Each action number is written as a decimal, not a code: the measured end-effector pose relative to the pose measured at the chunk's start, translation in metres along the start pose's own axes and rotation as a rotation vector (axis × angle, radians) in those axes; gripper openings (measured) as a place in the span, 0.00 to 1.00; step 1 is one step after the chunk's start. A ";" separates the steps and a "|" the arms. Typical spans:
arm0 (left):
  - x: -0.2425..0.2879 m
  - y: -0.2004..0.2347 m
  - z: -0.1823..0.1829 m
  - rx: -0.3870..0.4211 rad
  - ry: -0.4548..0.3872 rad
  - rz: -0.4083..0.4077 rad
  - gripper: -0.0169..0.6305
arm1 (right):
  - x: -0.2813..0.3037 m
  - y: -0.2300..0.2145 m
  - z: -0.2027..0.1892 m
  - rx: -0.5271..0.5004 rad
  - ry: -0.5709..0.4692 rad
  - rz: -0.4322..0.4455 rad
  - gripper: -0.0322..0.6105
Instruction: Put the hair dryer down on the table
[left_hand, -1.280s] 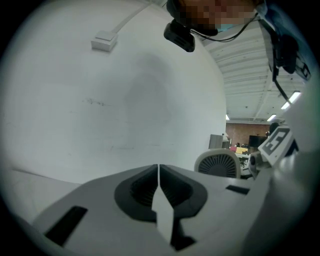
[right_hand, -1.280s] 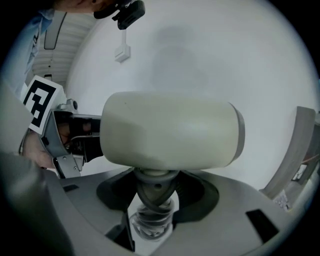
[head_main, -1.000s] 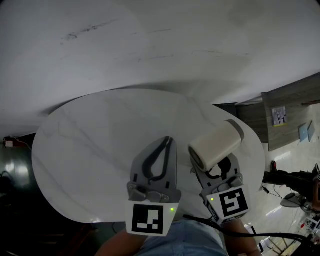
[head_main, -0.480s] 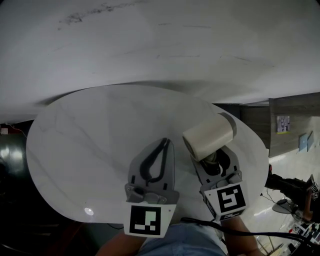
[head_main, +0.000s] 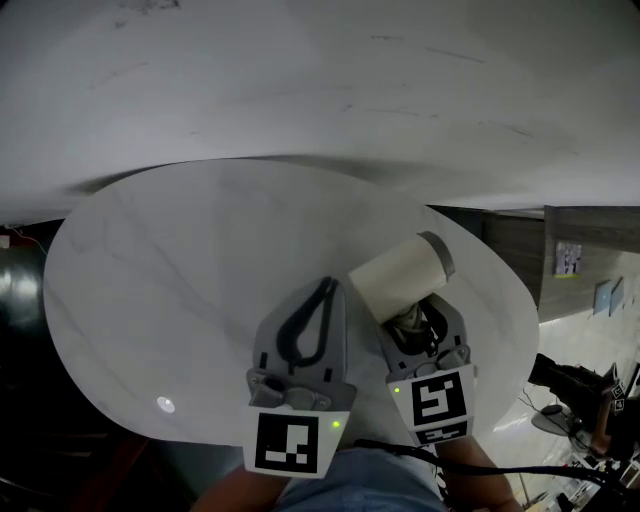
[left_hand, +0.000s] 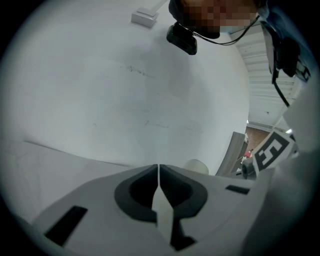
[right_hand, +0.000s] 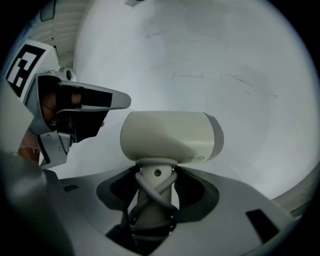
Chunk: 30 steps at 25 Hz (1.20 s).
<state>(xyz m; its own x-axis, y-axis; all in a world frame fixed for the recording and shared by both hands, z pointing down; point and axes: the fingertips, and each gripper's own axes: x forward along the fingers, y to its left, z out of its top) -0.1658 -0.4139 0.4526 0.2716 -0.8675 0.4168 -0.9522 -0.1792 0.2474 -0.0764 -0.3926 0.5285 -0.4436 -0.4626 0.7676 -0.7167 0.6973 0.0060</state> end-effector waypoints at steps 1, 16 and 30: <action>0.000 0.002 0.000 -0.005 0.000 0.004 0.05 | 0.001 0.001 -0.001 -0.004 0.011 0.001 0.39; 0.002 0.018 -0.009 -0.035 0.017 0.029 0.05 | 0.023 0.020 -0.022 -0.114 0.168 0.036 0.40; -0.004 0.017 -0.006 -0.038 0.005 0.043 0.05 | 0.020 0.018 -0.018 -0.107 0.138 0.029 0.43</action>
<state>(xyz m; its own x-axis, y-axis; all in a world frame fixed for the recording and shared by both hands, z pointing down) -0.1820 -0.4112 0.4604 0.2318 -0.8715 0.4321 -0.9569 -0.1245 0.2622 -0.0887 -0.3798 0.5555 -0.3797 -0.3668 0.8493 -0.6398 0.7672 0.0452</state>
